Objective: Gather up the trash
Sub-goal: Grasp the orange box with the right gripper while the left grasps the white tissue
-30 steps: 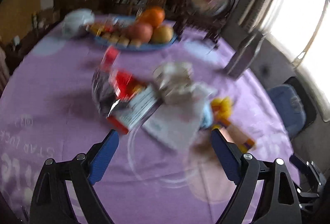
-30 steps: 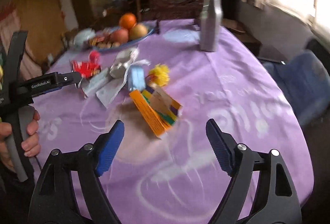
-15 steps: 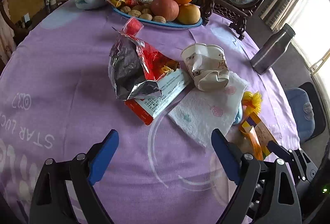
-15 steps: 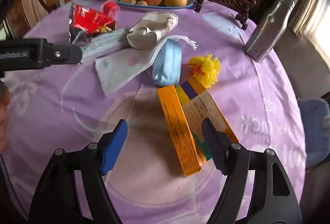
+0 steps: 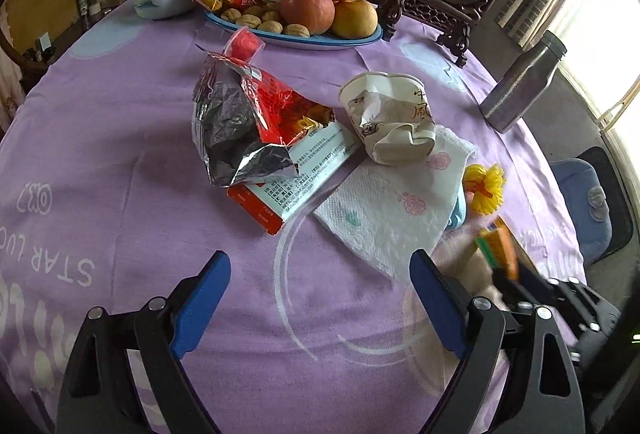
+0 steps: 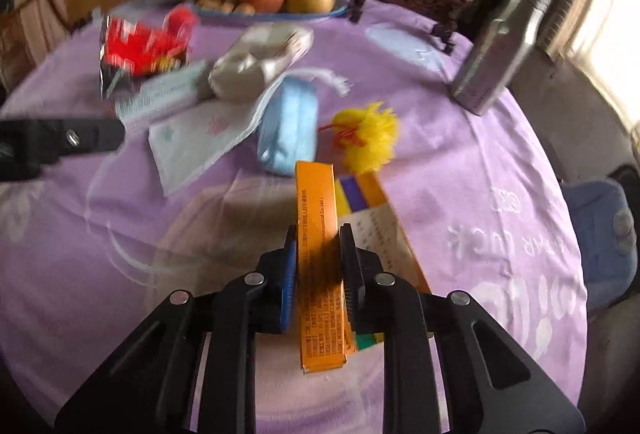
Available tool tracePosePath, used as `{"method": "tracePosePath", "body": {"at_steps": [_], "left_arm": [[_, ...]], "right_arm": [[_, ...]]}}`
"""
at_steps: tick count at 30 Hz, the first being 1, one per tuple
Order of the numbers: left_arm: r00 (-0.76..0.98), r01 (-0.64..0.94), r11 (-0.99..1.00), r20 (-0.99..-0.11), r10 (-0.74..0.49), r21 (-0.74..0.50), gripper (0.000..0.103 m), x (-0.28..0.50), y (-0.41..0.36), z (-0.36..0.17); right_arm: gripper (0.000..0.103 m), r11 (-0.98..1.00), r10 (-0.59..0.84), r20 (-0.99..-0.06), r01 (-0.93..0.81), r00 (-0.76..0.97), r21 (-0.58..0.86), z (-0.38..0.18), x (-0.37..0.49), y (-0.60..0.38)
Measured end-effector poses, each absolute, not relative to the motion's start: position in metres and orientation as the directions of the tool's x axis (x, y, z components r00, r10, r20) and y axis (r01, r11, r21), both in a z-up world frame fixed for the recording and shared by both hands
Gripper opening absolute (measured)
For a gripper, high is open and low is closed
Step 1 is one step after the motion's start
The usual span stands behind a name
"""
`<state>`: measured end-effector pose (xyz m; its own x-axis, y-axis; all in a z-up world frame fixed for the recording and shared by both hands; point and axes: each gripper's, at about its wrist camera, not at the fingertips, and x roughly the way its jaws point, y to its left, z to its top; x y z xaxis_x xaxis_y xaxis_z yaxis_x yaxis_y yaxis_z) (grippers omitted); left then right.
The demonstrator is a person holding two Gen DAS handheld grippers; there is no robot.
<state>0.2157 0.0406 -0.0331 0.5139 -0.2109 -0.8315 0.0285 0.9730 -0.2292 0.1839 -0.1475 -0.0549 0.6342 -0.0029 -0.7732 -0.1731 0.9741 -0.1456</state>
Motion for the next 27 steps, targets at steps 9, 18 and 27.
{"method": "tracePosePath", "body": {"at_steps": [9,18,27], "left_arm": [[0.559,0.102,0.989,-0.816,-0.148,-0.109,0.09,0.21,0.014,-0.037],[0.571,0.212,0.977,-0.812,-0.123,0.0,0.058,0.206,-0.024,-0.051],[0.55,0.252,0.966,-0.83,-0.089,0.064,0.067,0.21,-0.056,-0.053]], "right_arm": [[0.016,0.994,0.076,-0.725,-0.107,0.684,0.003,-0.027,0.13,-0.193],[0.016,0.95,0.291,-0.758,-0.082,0.584,0.302,-0.044,0.116,-0.232],[0.016,0.929,0.351,-0.743,-0.115,0.57,0.351,-0.056,0.12,-0.239]]}}
